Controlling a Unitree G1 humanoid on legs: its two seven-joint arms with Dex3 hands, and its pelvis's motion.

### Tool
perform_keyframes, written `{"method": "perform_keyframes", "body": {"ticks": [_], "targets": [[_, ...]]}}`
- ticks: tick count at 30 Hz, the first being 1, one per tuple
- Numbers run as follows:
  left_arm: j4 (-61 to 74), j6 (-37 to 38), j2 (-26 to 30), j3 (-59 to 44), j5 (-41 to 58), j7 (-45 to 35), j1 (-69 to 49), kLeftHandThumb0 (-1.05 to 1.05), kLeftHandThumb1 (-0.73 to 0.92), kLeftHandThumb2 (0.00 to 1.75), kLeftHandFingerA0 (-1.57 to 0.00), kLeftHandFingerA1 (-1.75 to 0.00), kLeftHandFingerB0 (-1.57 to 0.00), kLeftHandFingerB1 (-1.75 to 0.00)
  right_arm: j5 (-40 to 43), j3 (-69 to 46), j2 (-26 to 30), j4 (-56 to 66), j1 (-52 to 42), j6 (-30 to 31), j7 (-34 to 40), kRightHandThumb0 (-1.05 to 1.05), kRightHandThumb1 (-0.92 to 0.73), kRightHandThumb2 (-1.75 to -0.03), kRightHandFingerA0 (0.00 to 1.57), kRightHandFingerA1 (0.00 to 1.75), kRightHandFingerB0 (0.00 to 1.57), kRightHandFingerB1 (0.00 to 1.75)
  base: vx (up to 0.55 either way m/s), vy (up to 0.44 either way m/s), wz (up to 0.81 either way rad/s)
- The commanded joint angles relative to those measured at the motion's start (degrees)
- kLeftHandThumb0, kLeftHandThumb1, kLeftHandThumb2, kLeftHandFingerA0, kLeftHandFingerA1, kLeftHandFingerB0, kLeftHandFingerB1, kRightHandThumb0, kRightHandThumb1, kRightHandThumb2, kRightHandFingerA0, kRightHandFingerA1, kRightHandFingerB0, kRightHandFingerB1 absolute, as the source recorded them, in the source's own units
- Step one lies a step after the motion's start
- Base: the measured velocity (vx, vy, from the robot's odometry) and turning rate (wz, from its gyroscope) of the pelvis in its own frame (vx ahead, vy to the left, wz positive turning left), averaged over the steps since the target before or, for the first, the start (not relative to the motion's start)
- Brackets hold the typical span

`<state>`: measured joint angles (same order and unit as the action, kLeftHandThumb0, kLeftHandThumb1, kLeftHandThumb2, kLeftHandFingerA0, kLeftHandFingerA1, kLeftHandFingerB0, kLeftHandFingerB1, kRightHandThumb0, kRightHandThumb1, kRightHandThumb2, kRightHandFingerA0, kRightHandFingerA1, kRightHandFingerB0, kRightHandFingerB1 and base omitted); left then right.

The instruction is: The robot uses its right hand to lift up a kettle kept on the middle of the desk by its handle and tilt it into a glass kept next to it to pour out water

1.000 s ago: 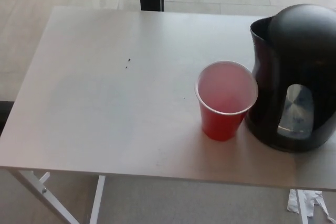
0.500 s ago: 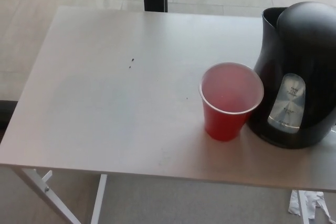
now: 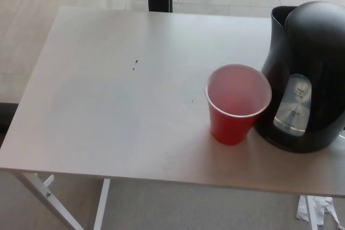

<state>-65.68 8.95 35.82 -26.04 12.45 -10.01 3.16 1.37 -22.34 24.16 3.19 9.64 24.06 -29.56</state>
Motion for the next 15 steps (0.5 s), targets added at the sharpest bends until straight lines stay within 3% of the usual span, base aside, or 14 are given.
{"method": "perform_keyframes", "body": {"ticks": [1, 2, 7, 8, 10, 11, 15], "targets": [[-0.26, 1.31, 0.36, -0.46, 0.19, 0.07, -0.74, -0.81, 0.59, 0.85, -0.73, -0.63, -0.52, -0.57, 5.48, -0.66, 3.33, 0.80, -1.89, -1.28, -4.38, -0.97, -0.56, -0.58, 0.00, 0.00, 0.00, 0.00, 0.00, 0.000, 0.00], [-0.58, 1.75, 0.28, -0.83, 0.52, -0.07, -0.74, -0.76, 0.76, 0.63, -0.78, -0.58, -0.54, -0.51, 6.60, -1.72, 4.06, 1.44, -2.81, -1.12, -4.87, -0.92, -0.53, -0.70, 0.00, 0.00, 0.00, 0.00, 0.00, 0.000, 0.00], [-0.81, 1.32, 0.59, -1.10, 0.71, -0.23, -1.22, -0.76, 0.77, 0.63, -0.75, -0.57, -0.53, -0.50, 8.32, -4.78, 6.18, 1.09, -5.99, -2.66, -5.19, -0.85, -0.47, -0.72, 0.00, 0.00, 0.00, 0.00, 0.00, 0.000, 0.00], [-1.02, 1.32, 0.58, -1.10, 0.61, -0.06, -1.19, -0.82, 0.59, 0.85, -0.73, -0.63, -0.51, -0.56, 8.08, -5.44, 6.63, 0.89, -6.45, -3.55, -4.79, -0.84, -0.46, -0.72, 0.00, 0.00, 0.00, 0.00, 0.00, 0.000, 0.00], [-1.40, 1.33, 0.71, -1.17, 0.55, 0.15, -1.22, -0.82, 0.59, 0.85, -0.73, -0.63, -0.51, -0.56, 7.69, -6.21, 7.20, 0.58, -7.04, -4.91, -4.10, -0.84, -0.46, -0.72, 0.00, 0.00, 0.00, 0.00, 0.00, 0.000, 0.00], [-1.22, 1.37, 0.72, -1.45, 0.81, -0.04, -1.52, -0.77, 0.76, 0.63, -0.76, -0.58, -0.55, -0.51, 8.41, -8.54, 8.15, 1.09, -7.98, -3.73, -3.78, -0.98, -0.55, -0.58, 0.00, 0.00, 0.00, 0.00, 0.00, 0.000, 0.00], [-2.13, 1.67, 1.31, -1.65, 0.71, -1.17, -1.90, -0.73, 0.78, 0.64, -0.74, -0.53, -0.49, -0.50, 10.89, -13.41, 9.80, -0.62, -9.99, -4.51, -5.04, -0.98, -0.56, -0.58, 0.00, 0.00, 0.00, 0.00, 0.00, 0.000, 0.00]]}}
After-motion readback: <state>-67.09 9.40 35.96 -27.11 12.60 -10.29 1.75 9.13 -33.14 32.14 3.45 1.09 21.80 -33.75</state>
